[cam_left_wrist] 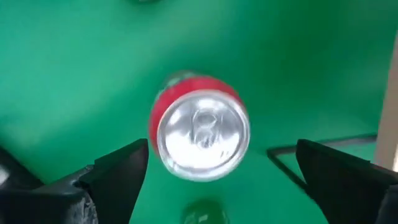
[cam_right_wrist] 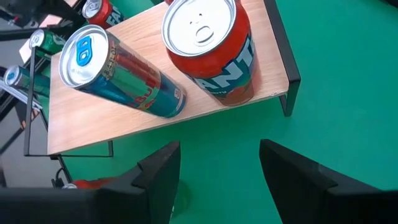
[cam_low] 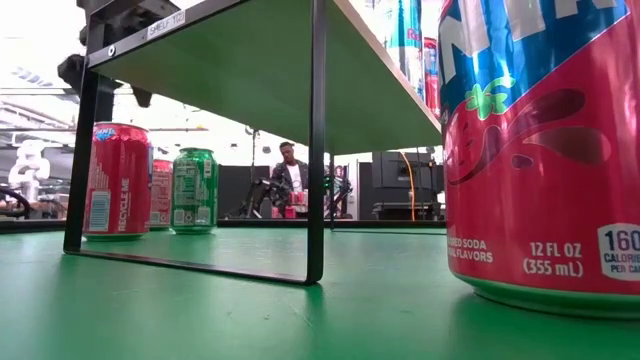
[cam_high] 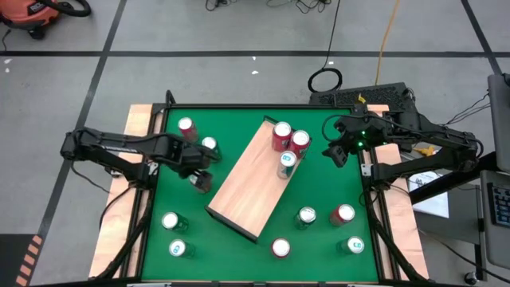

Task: Sort soda cans
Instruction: Put the red soda can on the shelf and align it with the other red soda cans

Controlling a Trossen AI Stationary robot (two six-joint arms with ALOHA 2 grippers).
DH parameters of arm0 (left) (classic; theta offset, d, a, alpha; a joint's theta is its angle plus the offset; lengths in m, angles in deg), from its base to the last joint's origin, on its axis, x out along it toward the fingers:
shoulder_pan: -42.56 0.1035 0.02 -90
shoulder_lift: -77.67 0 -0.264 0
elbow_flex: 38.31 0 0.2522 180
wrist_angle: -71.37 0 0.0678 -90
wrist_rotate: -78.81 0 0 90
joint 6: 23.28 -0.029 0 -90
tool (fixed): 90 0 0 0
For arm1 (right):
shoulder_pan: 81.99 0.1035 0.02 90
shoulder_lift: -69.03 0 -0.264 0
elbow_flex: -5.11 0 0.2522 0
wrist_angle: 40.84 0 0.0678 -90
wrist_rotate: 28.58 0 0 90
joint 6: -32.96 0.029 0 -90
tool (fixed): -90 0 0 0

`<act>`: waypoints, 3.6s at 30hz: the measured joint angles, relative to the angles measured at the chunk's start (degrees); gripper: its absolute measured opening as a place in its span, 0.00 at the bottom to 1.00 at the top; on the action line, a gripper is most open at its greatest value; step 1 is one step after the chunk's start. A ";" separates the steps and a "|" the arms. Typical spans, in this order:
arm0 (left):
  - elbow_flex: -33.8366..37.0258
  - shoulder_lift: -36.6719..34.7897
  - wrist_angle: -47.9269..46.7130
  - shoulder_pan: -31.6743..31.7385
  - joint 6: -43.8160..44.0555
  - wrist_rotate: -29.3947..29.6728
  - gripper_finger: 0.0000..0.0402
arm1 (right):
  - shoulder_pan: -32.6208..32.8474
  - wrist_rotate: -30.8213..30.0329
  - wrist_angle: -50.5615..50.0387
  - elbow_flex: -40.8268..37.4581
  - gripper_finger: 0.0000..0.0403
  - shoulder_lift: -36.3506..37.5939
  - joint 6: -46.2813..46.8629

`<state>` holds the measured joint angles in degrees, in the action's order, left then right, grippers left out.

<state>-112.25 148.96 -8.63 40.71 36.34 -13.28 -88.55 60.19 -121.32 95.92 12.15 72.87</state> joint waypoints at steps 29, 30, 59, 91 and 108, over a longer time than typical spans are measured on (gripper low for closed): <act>9.70 -0.02 8.59 1.40 -6.09 -0.31 0.76 | 1.10 -0.17 1.87 0.00 0.52 -0.04 8.59; 9.61 -0.02 8.51 1.46 -6.11 -0.45 0.74 | 1.09 -0.17 1.93 0.00 0.52 -0.03 8.43; -32.76 -0.11 -10.71 7.65 -26.01 3.77 0.70 | 1.07 2.99 11.70 16.96 0.52 -6.00 -5.09; -40.51 0.27 12.20 8.97 -57.66 -6.17 0.70 | 3.30 6.97 29.56 32.02 0.73 -31.75 -27.14; -40.48 2.71 12.16 8.97 -63.57 -12.14 0.70 | 3.69 8.80 35.02 32.06 0.91 -39.52 -26.91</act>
<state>-152.73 151.67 3.52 49.68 -27.22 -25.42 -84.86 68.99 -86.31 127.99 -27.38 45.96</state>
